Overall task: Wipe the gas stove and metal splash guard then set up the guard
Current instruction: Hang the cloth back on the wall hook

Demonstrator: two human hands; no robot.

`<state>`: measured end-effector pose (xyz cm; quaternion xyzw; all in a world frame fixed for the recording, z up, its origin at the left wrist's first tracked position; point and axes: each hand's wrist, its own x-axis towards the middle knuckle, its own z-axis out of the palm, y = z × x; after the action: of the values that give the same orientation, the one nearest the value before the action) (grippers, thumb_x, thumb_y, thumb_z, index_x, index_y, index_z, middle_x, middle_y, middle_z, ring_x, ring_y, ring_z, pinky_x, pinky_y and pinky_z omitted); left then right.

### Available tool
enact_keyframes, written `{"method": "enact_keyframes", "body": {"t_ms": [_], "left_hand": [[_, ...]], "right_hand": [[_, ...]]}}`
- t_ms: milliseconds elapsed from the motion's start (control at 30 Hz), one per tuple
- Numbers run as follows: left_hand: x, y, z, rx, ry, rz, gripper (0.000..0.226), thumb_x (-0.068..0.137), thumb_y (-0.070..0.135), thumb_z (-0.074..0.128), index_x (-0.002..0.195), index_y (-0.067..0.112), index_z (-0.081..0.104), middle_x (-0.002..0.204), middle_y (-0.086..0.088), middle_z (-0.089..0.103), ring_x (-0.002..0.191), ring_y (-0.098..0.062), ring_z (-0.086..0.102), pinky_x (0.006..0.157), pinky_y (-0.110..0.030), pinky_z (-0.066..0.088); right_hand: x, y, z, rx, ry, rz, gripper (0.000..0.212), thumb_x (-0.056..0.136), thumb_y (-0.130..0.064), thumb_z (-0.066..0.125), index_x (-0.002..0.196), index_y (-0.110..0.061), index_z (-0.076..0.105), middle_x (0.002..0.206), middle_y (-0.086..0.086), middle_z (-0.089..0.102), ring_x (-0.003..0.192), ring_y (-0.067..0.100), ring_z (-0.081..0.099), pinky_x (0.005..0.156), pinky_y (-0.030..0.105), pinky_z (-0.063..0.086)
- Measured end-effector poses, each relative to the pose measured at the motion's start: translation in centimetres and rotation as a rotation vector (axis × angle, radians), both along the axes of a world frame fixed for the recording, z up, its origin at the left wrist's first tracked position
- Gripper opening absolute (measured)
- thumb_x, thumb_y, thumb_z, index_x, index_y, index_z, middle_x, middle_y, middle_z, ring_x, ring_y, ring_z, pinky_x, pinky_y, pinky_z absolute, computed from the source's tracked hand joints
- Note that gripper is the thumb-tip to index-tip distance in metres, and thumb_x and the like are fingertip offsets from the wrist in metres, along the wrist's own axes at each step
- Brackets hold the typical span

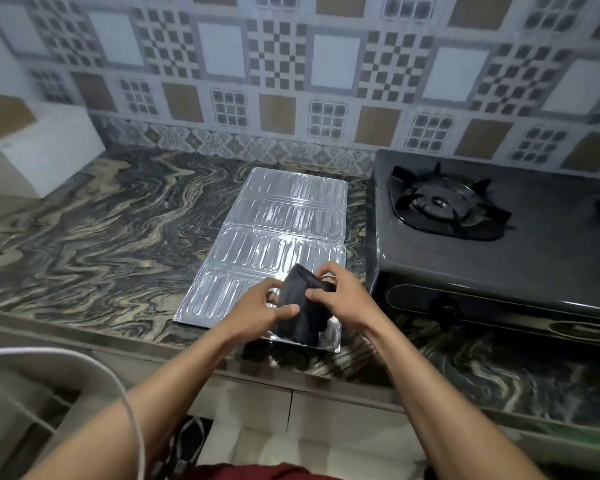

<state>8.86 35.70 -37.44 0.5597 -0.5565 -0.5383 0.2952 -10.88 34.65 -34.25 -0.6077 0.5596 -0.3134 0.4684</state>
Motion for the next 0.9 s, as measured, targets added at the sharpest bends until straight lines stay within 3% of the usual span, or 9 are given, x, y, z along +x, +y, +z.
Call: {"method": "enact_keyframes", "body": {"t_ms": [100,200,267,367,433,533,600,667,900], "left_hand": [[0.1,-1.2,3.8,-0.116,0.002,-0.099,0.028,0.070,0.026,0.078,0.092,0.013,0.066,0.074,0.002,0.068,0.070,-0.015,0.064,0.061,-0.026,0.050],[-0.3,-2.4,8.3,-0.224,-0.070,-0.231,0.023,0.078,0.012,0.081,0.094,0.016,0.064,0.083,-0.002,0.068,0.073,-0.011,0.063,0.066,-0.025,0.049],[-0.8,-3.3,11.4,-0.271,-0.090,-0.305,0.028,0.078,0.005,0.081,0.096,0.015,0.063,0.095,-0.012,0.068,0.078,-0.013,0.065,0.070,-0.029,0.052],[-1.5,-4.8,16.1,-0.345,-0.127,-0.371,0.035,0.071,0.009,0.087,0.098,0.015,0.066,0.096,-0.019,0.066,0.081,-0.014,0.064,0.070,-0.030,0.051],[-1.9,-5.8,18.8,-0.400,-0.119,-0.396,0.037,0.070,0.014,0.088,0.100,0.018,0.068,0.098,-0.019,0.068,0.085,-0.013,0.066,0.072,-0.028,0.052],[-2.4,-7.4,22.2,-0.409,-0.057,-0.432,0.031,0.077,0.007,0.081,0.103,0.018,0.068,0.105,-0.020,0.070,0.094,-0.019,0.068,0.078,-0.035,0.055],[-2.8,-8.6,24.2,-0.422,-0.040,-0.426,0.031,0.079,0.002,0.078,0.104,0.017,0.068,0.107,-0.019,0.070,0.096,-0.026,0.068,0.082,-0.044,0.054],[-3.4,-9.9,26.0,-0.441,-0.031,-0.411,0.031,0.079,-0.003,0.076,0.103,0.015,0.068,0.103,-0.016,0.070,0.093,-0.028,0.067,0.079,-0.042,0.055],[-5.4,-15.9,32.6,-0.574,-0.112,-0.398,0.026,0.077,-0.001,0.079,0.097,0.015,0.075,0.101,-0.021,0.070,0.088,-0.023,0.068,0.079,-0.041,0.055]], "right_hand": [[-1.5,0.6,2.4,0.045,-0.180,0.021,0.047,0.080,0.001,0.073,0.119,-0.019,0.055,0.102,0.017,0.072,0.087,0.027,0.072,0.075,0.032,0.058],[-2.8,0.7,5.3,-0.034,-0.182,0.092,0.069,0.077,-0.012,0.081,0.135,-0.032,0.051,0.112,0.011,0.070,0.100,0.022,0.071,0.084,0.034,0.059],[-3.3,0.5,7.7,-0.141,-0.131,0.101,0.061,0.080,-0.015,0.081,0.134,-0.027,0.056,0.112,0.001,0.070,0.102,0.013,0.069,0.086,0.024,0.054],[-4.5,-0.2,10.8,-0.280,-0.056,0.089,0.035,0.082,-0.014,0.079,0.111,-0.023,0.062,0.098,-0.001,0.066,0.083,0.007,0.065,0.077,0.025,0.050],[-5.6,-0.4,12.9,-0.324,-0.045,0.099,0.037,0.083,-0.011,0.077,0.112,-0.022,0.057,0.093,-0.002,0.063,0.076,0.004,0.060,0.074,0.024,0.048],[-6.9,-0.7,16.2,-0.359,-0.070,0.166,0.053,0.087,-0.004,0.071,0.131,-0.029,0.055,0.112,-0.005,0.067,0.096,0.001,0.065,0.084,0.020,0.052],[-7.7,-1.8,18.1,-0.367,-0.098,0.199,0.058,0.090,-0.003,0.067,0.137,-0.034,0.056,0.126,-0.004,0.065,0.114,0.008,0.063,0.095,0.030,0.054],[-8.4,-3.3,19.8,-0.376,-0.092,0.210,0.055,0.091,-0.006,0.067,0.135,-0.037,0.059,0.132,-0.004,0.064,0.122,0.015,0.060,0.102,0.039,0.052],[-9.7,-9.8,26.2,-0.503,0.022,0.135,0.042,0.084,-0.003,0.073,0.119,-0.026,0.072,0.113,-0.004,0.074,0.106,0.015,0.069,0.097,0.041,0.055]]}}
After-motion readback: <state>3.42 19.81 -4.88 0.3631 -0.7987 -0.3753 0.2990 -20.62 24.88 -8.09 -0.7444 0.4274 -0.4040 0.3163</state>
